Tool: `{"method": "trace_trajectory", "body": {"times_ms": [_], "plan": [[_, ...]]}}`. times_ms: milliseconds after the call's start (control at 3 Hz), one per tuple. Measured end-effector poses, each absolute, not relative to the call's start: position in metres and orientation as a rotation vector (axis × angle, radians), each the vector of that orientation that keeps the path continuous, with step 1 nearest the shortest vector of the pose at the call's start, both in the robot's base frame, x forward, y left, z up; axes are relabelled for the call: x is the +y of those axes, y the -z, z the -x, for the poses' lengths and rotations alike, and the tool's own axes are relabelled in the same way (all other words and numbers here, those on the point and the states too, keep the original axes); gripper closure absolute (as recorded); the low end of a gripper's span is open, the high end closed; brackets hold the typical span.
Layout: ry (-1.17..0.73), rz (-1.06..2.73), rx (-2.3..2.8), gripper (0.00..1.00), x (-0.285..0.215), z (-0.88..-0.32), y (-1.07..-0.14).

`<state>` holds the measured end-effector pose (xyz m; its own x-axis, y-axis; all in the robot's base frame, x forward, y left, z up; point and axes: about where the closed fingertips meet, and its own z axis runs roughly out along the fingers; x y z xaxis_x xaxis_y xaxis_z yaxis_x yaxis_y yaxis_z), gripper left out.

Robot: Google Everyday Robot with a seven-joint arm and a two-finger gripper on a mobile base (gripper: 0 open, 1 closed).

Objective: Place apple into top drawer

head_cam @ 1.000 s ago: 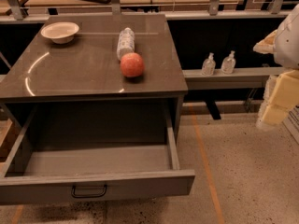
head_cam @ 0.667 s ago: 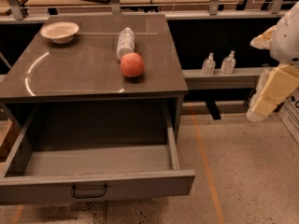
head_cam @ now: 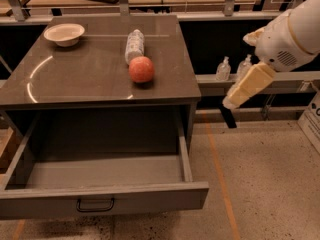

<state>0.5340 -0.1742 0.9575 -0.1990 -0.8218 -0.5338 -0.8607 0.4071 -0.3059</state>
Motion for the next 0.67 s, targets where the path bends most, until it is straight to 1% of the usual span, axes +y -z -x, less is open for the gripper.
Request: {"method": "trace_trajectory", "body": {"times_ms": [333, 667], "plan": [[-0.062, 1.392, 2.007, 0.00, -0.172, -0.544, -0.962], [-0.131, 1.329, 2.009, 0.00, -0.159, -0.558, -0.953]]}}
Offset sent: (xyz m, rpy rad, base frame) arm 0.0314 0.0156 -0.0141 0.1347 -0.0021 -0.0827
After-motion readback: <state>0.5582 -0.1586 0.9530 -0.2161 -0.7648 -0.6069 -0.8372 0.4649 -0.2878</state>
